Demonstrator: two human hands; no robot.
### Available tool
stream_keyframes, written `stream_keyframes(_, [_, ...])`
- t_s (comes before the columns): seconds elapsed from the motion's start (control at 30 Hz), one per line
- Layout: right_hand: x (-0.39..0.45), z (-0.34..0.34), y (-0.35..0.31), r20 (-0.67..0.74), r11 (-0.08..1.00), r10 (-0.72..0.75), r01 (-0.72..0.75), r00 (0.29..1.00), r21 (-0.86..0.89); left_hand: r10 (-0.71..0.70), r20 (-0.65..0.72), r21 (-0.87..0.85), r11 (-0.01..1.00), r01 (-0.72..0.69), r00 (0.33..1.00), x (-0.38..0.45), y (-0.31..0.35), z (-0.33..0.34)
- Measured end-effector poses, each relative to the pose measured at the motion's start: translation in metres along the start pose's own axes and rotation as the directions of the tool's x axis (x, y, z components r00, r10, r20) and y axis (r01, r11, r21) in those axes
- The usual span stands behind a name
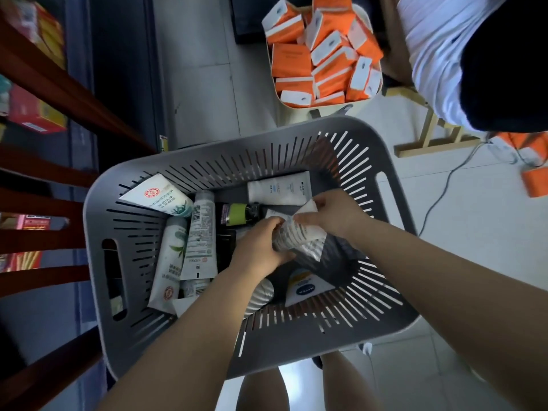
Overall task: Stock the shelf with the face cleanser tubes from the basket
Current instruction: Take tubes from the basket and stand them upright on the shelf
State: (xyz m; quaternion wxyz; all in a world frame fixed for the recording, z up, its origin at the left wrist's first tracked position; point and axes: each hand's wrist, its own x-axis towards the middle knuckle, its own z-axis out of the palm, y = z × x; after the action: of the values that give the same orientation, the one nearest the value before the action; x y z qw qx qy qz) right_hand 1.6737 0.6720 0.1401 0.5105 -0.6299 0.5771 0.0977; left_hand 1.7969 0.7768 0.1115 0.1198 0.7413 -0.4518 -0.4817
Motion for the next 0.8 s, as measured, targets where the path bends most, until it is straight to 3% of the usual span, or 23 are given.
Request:
stream_keyframes(0.1, [-0.001, -0.001, -0.002, 0.074, 0.946, 0.085, -0.103, 0.994, 0.307, -0.006, -0.085, -0.091, 0.996, -0.002, 0.996, 0.002, -0.004, 0.005])
stream_keyframes(0.17, [0.0, -0.004, -0.004, 0.178, 0.842, 0.105, -0.182, 0.979, 0.508, -0.029, -0.047, -0.187, 0.982, 0.02, 0.998, 0.001, -0.007, 0.006])
stream_keyframes(0.23, [0.005, -0.003, -0.005, 0.22, 0.776, 0.138, -0.243, 0.966, 0.581, -0.099, 0.02, -0.385, 0.918, 0.099, 0.995, -0.001, -0.009, 0.003])
stream_keyframes(0.27, [0.009, 0.0, -0.004, 0.209, 0.796, 0.159, -0.25, 0.965, 0.551, -0.139, 0.042, -0.504, 0.852, 0.141, 0.989, -0.003, -0.01, 0.001])
stream_keyframes(0.3, [0.012, 0.006, -0.001, 0.155, 0.868, 0.159, -0.212, 0.975, 0.448, -0.185, 0.057, -0.62, 0.764, 0.18, 0.981, -0.003, -0.011, -0.001])
stream_keyframes(0.37, [0.019, 0.016, 0.009, 0.033, 0.998, 0.055, -0.056, 0.998, 0.024, -0.288, 0.1, -0.814, 0.526, 0.244, 0.952, -0.002, -0.015, -0.006])
stream_keyframes(0.43, [0.021, 0.027, 0.017, 0.095, 0.954, -0.035, 0.061, 0.995, -0.295, -0.342, 0.143, -0.897, 0.352, 0.268, 0.929, -0.001, -0.02, -0.01])
stream_keyframes(0.53, [0.026, 0.044, 0.023, 0.133, 0.841, -0.133, 0.183, 0.982, -0.51, -0.341, 0.143, -0.886, 0.375, 0.274, 0.929, -0.001, -0.027, -0.013])
stream_keyframes(0.73, [0.037, 0.069, 0.016, 0.091, 0.636, -0.215, 0.211, 0.972, -0.742, -0.354, 0.092, -0.894, 0.382, 0.234, 0.931, 0.001, -0.036, -0.017])
stream_keyframes(0.8, [0.038, 0.071, 0.015, 0.082, 0.658, -0.21, 0.203, 0.974, -0.725, -0.343, 0.072, -0.891, 0.4, 0.215, 0.936, -0.001, -0.037, -0.02])
